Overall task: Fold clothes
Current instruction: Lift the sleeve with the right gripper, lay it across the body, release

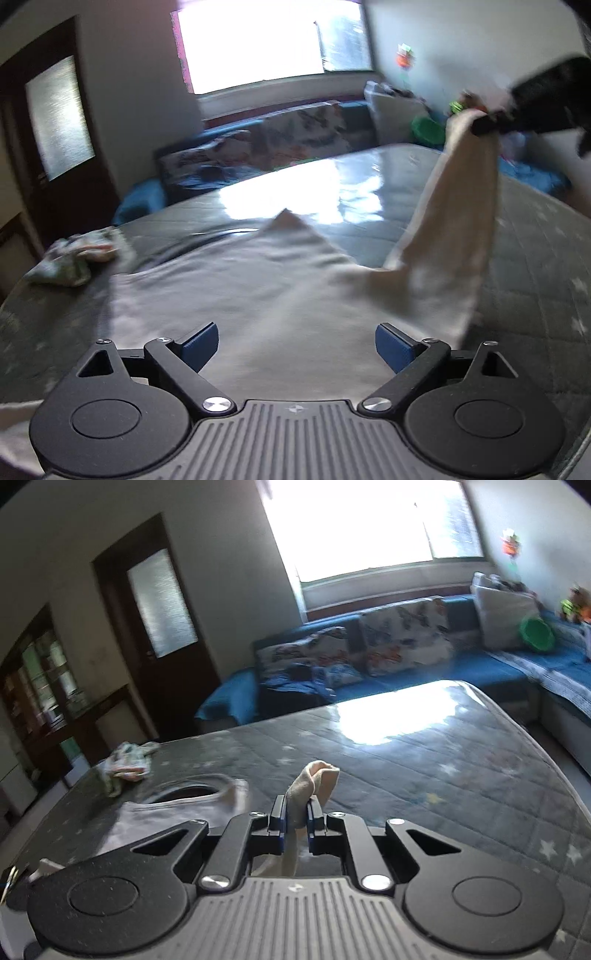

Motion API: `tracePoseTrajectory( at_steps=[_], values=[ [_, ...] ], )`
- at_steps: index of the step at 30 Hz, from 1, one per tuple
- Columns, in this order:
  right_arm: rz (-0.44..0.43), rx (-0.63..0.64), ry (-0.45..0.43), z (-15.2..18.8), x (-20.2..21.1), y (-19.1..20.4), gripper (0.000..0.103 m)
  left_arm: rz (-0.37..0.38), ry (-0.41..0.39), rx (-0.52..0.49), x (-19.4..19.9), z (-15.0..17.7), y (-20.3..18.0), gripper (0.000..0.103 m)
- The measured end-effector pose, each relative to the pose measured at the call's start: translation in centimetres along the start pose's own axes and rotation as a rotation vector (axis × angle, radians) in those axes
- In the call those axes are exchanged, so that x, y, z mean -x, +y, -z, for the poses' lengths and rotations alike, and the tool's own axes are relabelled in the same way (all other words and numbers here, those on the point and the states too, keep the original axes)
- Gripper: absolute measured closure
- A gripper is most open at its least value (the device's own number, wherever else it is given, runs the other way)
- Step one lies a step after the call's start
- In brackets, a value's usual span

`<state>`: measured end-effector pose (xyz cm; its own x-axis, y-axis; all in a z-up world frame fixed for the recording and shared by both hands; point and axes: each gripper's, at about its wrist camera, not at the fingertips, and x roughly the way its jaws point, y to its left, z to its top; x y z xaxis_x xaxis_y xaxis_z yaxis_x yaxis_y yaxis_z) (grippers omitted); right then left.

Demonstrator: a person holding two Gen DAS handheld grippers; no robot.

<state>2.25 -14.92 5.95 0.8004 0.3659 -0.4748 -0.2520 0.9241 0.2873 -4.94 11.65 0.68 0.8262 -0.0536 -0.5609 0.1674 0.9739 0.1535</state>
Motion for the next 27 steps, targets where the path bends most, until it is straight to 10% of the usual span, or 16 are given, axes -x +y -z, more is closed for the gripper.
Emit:
tracePoseTrajectory(
  at_steps=[13, 27],
  values=[
    [-0.295, 0.203, 0.094, -0.7, -3.6, 13.0, 0.094, -0.221, 0.045, 0.239, 2.9, 3.8, 10.9, 0.009],
    [-0.416, 0.339, 0.329, 6.0, -10.5, 21.6, 0.085, -0.232, 0.069, 0.278, 3.9, 5.6, 11.2, 0.009]
  ],
)
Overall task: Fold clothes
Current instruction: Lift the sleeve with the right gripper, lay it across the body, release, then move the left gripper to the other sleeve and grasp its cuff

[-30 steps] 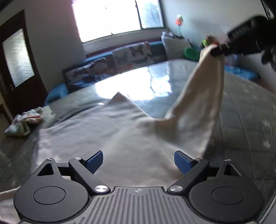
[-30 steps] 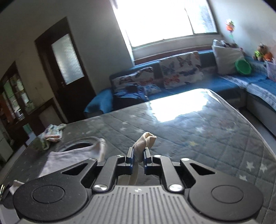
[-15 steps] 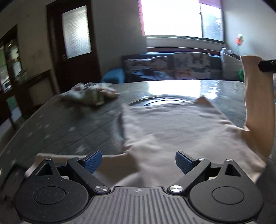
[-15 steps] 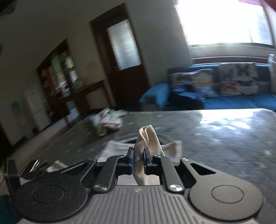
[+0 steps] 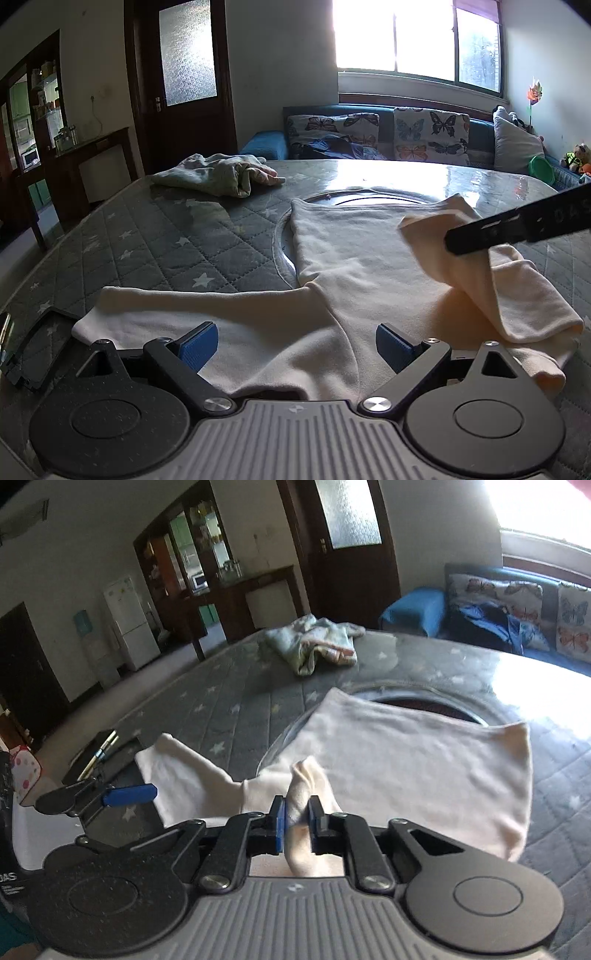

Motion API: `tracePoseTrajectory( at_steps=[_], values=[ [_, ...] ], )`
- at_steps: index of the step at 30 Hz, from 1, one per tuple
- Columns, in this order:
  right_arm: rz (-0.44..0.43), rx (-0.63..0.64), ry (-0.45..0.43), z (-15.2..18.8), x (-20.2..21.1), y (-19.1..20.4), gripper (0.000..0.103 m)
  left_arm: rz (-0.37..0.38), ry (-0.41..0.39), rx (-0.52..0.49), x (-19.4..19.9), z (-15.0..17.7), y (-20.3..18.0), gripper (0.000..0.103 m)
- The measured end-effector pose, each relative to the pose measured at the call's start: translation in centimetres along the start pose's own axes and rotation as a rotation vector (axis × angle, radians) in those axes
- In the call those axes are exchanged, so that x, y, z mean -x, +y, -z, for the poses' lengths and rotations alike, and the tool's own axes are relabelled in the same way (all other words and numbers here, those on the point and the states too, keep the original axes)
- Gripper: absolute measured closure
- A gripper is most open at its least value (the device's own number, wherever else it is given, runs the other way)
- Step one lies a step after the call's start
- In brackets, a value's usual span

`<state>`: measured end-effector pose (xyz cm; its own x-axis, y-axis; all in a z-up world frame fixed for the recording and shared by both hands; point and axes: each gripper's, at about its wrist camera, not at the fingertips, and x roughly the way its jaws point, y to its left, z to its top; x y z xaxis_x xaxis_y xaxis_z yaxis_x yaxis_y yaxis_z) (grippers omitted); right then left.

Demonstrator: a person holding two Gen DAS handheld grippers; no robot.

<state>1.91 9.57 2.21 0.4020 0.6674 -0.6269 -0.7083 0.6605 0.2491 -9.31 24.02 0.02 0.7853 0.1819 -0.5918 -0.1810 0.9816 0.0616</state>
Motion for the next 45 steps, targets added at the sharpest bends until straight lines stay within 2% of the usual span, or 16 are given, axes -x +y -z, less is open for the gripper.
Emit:
tracePoseTrajectory(
  at_steps=[5, 11, 13, 15, 19, 20, 22, 27, 32, 35, 39, 41, 43, 45],
  values=[
    [0.012, -0.006, -0.024, -0.2, 1.7, -1.1, 0.078, 0.009, -0.004, 0.000, -0.2, -0.4, -0.2, 0.009],
    [0.158, 0.049, -0.018, 0.7, 5.7, -4.9, 0.077, 0.065, -0.022, -0.008, -0.1, -1.0, -1.2, 0.011],
    [0.187, 0.035, 0.015, 2.1, 6.2, -6.4, 0.077, 0.094, -0.028, -0.013, -0.1, -1.2, -1.9, 0.018],
    [0.212, 0.021, 0.047, 3.4, 6.7, -7.8, 0.082, 0.125, -0.032, -0.022, -0.2, -1.4, -2.7, 0.025],
    [0.190, 0.033, 0.060, 5.6, 6.8, -7.9, 0.085, 0.185, -0.022, -0.046, -1.1, -1.8, -4.4, 0.042],
    [0.180, 0.036, 0.058, 6.0, 6.7, -7.7, 0.085, 0.198, -0.016, -0.053, -1.4, -1.8, -4.8, 0.043],
    [0.164, 0.057, 0.054, 6.6, 6.1, -7.3, 0.086, 0.222, -0.001, -0.056, -2.0, -1.7, -5.4, 0.054],
    [0.173, 0.076, 0.107, 7.1, 4.5, -7.3, 0.086, 0.246, 0.044, -0.063, -3.6, -1.3, -6.2, 0.057],
    [0.169, 0.089, 0.056, 5.5, 4.9, -7.0, 0.086, 0.251, 0.058, -0.060, -4.3, -0.9, -6.1, 0.057],
    [0.170, 0.070, 0.038, 4.5, 3.8, -7.6, 0.085, 0.236, 0.050, -0.038, -3.8, -1.0, -5.4, 0.057],
    [0.180, 0.045, 0.077, 4.8, 1.5, -8.5, 0.085, 0.204, 0.037, -0.003, -2.8, -1.2, -4.1, 0.056],
    [0.185, 0.055, 0.069, 4.9, 1.3, -8.2, 0.083, 0.154, 0.024, 0.027, -2.1, -1.3, -2.4, 0.050],
    [0.180, 0.059, 0.056, 4.7, 1.7, -7.9, 0.078, 0.080, 0.018, 0.063, -1.7, -1.2, -0.6, 0.041],
    [0.167, 0.061, 0.041, 4.6, 2.3, -7.4, 0.073, 0.003, 0.018, 0.109, -1.5, -0.9, 1.4, 0.037]
  ],
)
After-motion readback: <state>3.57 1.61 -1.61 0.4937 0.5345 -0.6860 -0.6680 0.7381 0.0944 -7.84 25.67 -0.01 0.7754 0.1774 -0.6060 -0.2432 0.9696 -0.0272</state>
